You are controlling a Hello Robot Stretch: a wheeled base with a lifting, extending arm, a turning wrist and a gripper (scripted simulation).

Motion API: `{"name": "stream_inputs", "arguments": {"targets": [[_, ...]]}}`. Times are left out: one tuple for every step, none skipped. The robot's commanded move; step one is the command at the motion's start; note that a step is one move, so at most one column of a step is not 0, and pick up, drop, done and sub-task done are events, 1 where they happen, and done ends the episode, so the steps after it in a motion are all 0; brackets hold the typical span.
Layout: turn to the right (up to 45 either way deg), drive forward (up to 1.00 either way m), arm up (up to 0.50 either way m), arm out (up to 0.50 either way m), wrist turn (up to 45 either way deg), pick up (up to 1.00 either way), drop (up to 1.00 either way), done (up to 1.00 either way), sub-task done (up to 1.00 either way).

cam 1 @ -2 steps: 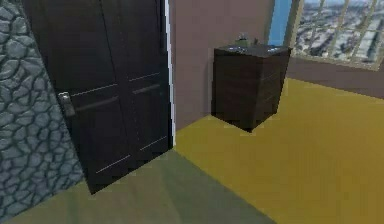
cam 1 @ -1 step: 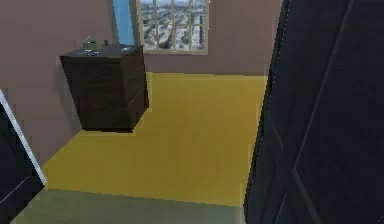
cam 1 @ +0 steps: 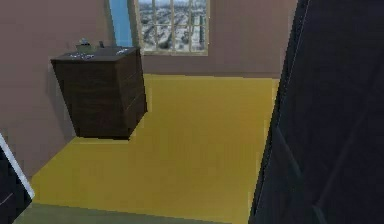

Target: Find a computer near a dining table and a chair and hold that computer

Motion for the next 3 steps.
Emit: {"name": "stream_inputs", "arguments": {"targets": [[-45.0, 0.0, 0.0, 0.0, 0.0, 0.0, 0.0, 0.0, 0.0], [-12.0, 0.0, 0.0, 0.0, 0.0, 0.0, 0.0, 0.0, 0.0], [0.0, 0.25, 0.0, 0.0, 0.0, 0.0, 0.0, 0.0, 0.0]]}}
